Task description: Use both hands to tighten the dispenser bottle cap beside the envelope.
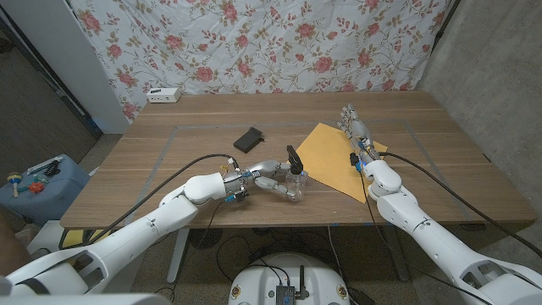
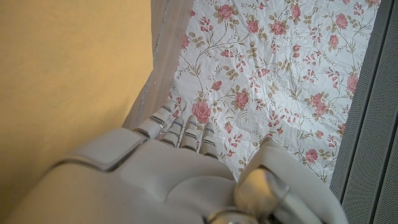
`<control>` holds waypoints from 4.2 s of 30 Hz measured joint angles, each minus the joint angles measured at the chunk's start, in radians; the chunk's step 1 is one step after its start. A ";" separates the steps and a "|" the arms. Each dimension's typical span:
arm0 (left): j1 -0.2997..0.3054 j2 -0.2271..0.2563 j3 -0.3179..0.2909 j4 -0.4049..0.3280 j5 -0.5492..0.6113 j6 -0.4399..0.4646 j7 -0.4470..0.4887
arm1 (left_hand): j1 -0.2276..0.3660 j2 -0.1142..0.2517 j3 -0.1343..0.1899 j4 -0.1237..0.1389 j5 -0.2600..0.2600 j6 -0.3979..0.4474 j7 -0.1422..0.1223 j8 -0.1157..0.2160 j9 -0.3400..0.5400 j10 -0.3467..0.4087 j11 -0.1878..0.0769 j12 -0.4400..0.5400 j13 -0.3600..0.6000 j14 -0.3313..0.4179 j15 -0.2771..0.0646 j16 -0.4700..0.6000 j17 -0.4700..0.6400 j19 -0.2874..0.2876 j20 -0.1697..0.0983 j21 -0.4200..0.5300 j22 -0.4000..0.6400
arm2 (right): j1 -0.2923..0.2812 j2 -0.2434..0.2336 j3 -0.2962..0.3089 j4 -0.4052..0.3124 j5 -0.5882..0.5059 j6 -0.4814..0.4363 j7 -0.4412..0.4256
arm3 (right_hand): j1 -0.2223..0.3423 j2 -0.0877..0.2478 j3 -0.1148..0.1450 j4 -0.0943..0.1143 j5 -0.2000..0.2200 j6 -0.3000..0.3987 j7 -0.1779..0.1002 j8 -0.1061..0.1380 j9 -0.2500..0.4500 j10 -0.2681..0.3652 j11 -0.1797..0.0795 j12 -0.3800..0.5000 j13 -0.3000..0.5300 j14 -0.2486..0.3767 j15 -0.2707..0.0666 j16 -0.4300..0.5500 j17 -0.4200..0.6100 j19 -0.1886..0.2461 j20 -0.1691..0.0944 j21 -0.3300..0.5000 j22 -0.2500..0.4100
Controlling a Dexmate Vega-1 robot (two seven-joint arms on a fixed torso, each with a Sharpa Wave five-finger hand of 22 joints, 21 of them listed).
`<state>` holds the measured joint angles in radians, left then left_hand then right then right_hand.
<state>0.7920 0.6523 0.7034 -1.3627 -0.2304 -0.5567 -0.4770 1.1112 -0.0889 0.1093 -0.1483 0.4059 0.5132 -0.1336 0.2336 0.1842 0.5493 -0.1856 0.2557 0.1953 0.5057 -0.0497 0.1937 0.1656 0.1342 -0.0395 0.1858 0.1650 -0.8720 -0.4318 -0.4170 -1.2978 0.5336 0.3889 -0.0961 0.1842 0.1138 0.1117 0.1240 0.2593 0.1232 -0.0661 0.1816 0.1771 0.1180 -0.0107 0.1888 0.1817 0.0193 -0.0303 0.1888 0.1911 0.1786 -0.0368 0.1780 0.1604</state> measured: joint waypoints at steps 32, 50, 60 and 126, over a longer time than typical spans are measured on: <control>0.012 -0.021 -0.019 0.031 -0.033 -0.021 0.019 | 0.066 0.064 0.016 0.016 -0.096 0.164 0.011 0.063 0.021 0.107 0.017 0.053 0.083 0.154 -0.015 0.051 0.040 0.077 -0.002 0.000 -0.002 | -0.005 0.000 -0.006 -0.013 -0.011 -0.012 -0.011 | -0.007 -0.001 0.000 0.000 0.000 0.000 0.000 0.004 0.000 -0.006 -0.005 0.000 0.000 0.000 0.000 0.000 0.000 0.000 0.000 0.000 0.000; 0.002 -0.004 -0.036 -0.033 -0.039 0.028 0.038 | 0.066 0.064 0.016 0.016 -0.125 0.175 0.014 0.074 0.023 0.129 0.008 0.072 0.111 0.179 -0.015 0.062 0.047 0.087 -0.002 0.000 -0.002 | 0.029 0.007 -0.015 0.021 -0.011 -0.029 0.018 | -0.007 -0.001 0.000 0.000 0.000 0.007 -0.007 0.004 0.000 -0.006 -0.005 0.000 0.000 -0.006 -0.006 0.000 0.000 -0.009 -0.002 0.000 0.000; 0.004 0.014 -0.046 -0.105 -0.041 0.119 0.070 | 0.066 0.064 0.018 0.014 -0.136 0.179 0.017 0.081 0.023 0.134 0.009 0.083 0.125 0.194 -0.019 0.062 0.051 0.087 -0.002 0.000 -0.002 | 0.055 0.002 -0.023 0.030 -0.009 -0.046 0.039 | -0.012 0.004 0.000 0.000 0.008 0.007 -0.007 0.004 0.000 -0.006 -0.005 0.000 0.000 -0.006 -0.006 0.000 0.000 -0.009 -0.002 0.000 0.000; -0.126 -0.106 0.014 -0.149 0.101 0.412 0.295 | 0.066 0.064 0.035 -0.003 -0.200 0.196 0.018 0.104 0.027 0.163 0.026 0.108 0.127 0.231 -0.024 0.045 0.037 0.091 0.002 0.000 -0.002 | 0.036 -0.272 0.005 -0.341 -0.147 -0.306 0.001 | 0.027 -0.014 0.010 -0.043 0.008 0.027 -0.005 0.004 0.002 0.006 0.006 0.000 0.000 0.002 -0.005 0.000 -0.010 0.008 -0.003 0.008 0.000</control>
<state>0.6660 0.5458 0.7174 -1.5121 -0.1297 -0.1448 -0.1824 1.1768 -0.0251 0.1447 -0.1516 0.2055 0.7092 -0.1159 0.3381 0.2111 0.7122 -0.1593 0.3632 0.3223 0.7363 -0.0733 0.2383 0.2025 0.2248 -0.0377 0.1857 0.1632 -0.8356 -0.7040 -0.4117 -1.6390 0.3865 0.0830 -0.0952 0.2112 0.1002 0.1213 0.0809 0.2671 0.1503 -0.0715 0.1857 0.1795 0.1238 -0.0049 0.1888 0.1817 0.0214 -0.0356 0.1891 0.1813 0.1864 -0.0396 0.1857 0.1604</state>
